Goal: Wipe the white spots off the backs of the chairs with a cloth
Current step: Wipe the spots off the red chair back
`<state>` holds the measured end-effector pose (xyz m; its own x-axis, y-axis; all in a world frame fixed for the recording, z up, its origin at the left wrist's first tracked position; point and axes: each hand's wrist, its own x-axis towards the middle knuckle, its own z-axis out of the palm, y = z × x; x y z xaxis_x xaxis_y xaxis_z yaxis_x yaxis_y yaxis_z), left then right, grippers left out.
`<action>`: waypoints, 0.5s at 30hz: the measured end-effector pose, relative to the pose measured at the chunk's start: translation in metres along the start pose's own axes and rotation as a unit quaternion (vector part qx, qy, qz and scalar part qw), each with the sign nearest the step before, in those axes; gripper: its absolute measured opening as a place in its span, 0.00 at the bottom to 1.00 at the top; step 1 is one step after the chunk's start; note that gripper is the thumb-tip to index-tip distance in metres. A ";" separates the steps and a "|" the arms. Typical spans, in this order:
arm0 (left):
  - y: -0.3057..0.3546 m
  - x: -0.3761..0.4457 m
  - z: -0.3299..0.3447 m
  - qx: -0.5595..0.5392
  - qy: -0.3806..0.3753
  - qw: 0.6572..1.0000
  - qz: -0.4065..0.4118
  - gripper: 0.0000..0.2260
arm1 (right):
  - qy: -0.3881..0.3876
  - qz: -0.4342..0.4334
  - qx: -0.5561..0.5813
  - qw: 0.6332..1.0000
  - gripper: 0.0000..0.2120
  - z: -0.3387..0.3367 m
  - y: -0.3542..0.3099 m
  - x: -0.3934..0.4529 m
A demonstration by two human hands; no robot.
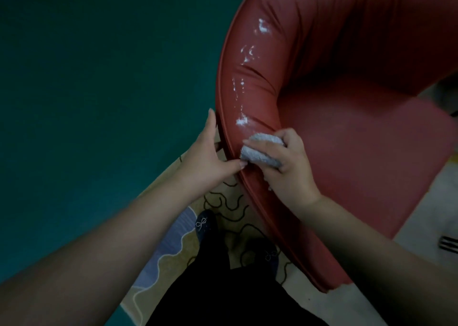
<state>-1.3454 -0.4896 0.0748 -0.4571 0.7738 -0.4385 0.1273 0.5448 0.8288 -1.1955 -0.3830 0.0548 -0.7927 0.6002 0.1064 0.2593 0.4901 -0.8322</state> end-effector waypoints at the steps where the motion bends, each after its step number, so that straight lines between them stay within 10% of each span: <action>1: 0.002 0.006 -0.004 0.005 -0.009 1.000 0.001 0.57 | 0.008 -0.001 -0.019 1.000 0.22 0.003 -0.001 0.014; 15: 0.010 0.039 -0.028 0.007 -0.076 0.997 0.017 0.58 | 0.054 0.049 -0.057 0.996 0.19 0.016 -0.008 0.073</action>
<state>-1.3866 -0.4632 0.0759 -0.3130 0.8312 -0.4596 0.1536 0.5218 0.8391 -1.2645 -0.3528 0.0604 -0.6987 0.7096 0.0905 0.3978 0.4905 -0.7753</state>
